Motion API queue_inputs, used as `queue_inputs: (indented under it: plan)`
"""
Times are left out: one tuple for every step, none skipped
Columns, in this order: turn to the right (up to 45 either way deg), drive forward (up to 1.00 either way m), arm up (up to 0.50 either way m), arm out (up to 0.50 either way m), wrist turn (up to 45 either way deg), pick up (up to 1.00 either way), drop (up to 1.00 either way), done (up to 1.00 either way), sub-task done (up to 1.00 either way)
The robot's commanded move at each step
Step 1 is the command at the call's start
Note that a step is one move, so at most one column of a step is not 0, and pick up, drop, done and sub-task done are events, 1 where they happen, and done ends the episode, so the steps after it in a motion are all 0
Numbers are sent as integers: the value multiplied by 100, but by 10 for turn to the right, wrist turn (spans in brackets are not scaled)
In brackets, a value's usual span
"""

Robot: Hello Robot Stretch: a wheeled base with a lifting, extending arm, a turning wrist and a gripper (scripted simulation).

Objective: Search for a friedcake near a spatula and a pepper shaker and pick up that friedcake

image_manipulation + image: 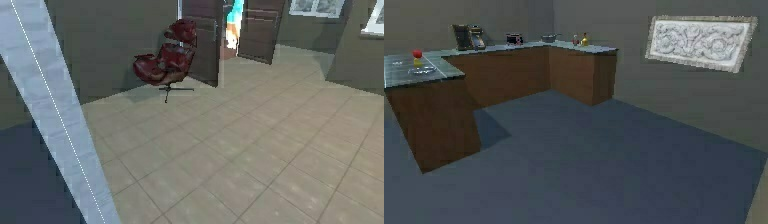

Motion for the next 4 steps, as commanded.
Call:
queue_inputs:
  plan:
    - [120, 0, 0, 0, 0, 0, 0, 0, 0]
    - [0, 40, 0, 0, 0, 0, 0, 0, 0]
    - [0, 100, 0, 0, 0, 0, 0, 0, 0]
    - [0, 100, 0, 0, 0, 0, 0, 0, 0]
